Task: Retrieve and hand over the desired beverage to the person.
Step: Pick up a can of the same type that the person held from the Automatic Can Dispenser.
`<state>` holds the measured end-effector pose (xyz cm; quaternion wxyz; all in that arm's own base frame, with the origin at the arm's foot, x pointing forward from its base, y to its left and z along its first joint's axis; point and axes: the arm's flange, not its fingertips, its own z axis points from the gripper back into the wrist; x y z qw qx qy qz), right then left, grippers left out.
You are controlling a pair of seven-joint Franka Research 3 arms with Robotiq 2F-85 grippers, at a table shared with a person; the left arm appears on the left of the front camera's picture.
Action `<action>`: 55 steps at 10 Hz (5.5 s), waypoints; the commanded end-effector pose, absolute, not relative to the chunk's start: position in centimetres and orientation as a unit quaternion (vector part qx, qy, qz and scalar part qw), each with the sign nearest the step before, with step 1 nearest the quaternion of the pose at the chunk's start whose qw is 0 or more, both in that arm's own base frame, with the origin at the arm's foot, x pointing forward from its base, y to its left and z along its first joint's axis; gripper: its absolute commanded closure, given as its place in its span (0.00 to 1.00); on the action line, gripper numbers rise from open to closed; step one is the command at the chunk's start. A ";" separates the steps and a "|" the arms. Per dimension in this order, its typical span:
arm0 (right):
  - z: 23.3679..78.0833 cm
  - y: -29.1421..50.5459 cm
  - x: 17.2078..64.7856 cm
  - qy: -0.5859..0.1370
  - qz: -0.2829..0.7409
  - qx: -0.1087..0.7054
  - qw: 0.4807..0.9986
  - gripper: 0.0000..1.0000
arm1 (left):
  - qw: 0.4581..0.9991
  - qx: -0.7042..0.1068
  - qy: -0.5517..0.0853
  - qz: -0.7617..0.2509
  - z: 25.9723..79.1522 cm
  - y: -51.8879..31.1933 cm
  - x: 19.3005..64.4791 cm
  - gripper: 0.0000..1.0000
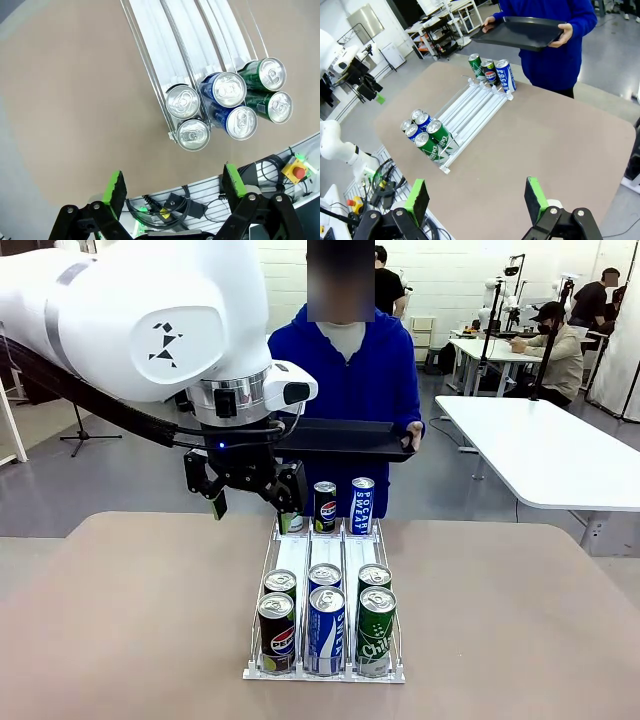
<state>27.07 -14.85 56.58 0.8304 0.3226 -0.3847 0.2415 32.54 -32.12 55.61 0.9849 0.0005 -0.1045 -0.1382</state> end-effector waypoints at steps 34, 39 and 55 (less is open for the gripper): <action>56.8 -15.1 27.4 -0.394 0.247 0.333 0.821 0.00 | 0.998 -0.001 -0.038 -0.043 42.7 -42.3 33.8 1.00; 56.8 -15.1 27.4 -0.394 0.247 0.333 0.821 0.00 | 0.999 -0.006 -0.027 -0.043 42.7 -42.2 33.8 1.00; 56.8 -15.1 27.4 -0.394 0.247 0.333 0.821 0.00 | 0.996 0.009 -0.078 -0.036 70.3 -42.5 33.7 1.00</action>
